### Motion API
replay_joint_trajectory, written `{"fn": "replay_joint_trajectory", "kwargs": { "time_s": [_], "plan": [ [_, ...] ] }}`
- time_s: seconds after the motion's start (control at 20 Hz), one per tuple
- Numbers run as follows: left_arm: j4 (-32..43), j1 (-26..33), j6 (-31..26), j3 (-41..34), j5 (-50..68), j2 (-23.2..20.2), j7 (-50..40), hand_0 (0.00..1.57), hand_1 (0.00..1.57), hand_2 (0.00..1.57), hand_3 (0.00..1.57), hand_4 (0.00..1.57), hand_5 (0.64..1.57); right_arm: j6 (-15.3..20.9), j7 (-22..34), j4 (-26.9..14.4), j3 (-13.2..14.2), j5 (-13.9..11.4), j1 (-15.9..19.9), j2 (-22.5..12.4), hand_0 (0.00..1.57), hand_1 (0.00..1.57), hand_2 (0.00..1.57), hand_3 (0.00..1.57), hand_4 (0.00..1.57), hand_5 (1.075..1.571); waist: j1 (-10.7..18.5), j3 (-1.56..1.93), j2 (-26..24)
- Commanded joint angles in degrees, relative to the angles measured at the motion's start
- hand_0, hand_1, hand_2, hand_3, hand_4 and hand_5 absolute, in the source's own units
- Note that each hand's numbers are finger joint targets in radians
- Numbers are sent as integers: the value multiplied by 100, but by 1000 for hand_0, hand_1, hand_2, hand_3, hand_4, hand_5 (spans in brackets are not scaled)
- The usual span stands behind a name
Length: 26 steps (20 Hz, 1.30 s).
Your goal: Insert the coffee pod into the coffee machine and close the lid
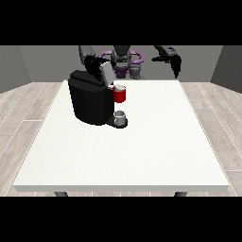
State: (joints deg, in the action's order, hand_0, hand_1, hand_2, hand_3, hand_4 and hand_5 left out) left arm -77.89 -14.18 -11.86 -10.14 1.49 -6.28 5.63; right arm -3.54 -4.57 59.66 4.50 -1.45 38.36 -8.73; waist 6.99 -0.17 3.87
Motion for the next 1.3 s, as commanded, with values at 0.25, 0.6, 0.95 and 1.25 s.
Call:
{"fn": "replay_joint_trajectory", "kwargs": {
  "time_s": [0.25,0.6,0.95,1.25],
  "plan": [
    [-229,-108,316,186,-27,126,-446,0,0,0,0,192,1571,-40,-56,-436,-31,-171,419,48,0,0,0,0,214,1571,171,18,52],
    [95,-241,364,143,-5,107,-254,0,0,0,0,167,1571,243,175,-289,-498,-649,675,453,0,0,0,0,149,1571,-7,17,-60],
    [-93,26,59,223,49,-7,322,0,0,0,0,182,1571,124,-217,-413,-362,-620,611,437,0,0,0,0,125,1571,139,17,-21],
    [159,-247,261,126,68,79,565,0,0,0,0,245,1571,-43,-584,3,-649,-504,519,814,0,0,0,0,259,1571,-204,17,-15]
  ]
}}
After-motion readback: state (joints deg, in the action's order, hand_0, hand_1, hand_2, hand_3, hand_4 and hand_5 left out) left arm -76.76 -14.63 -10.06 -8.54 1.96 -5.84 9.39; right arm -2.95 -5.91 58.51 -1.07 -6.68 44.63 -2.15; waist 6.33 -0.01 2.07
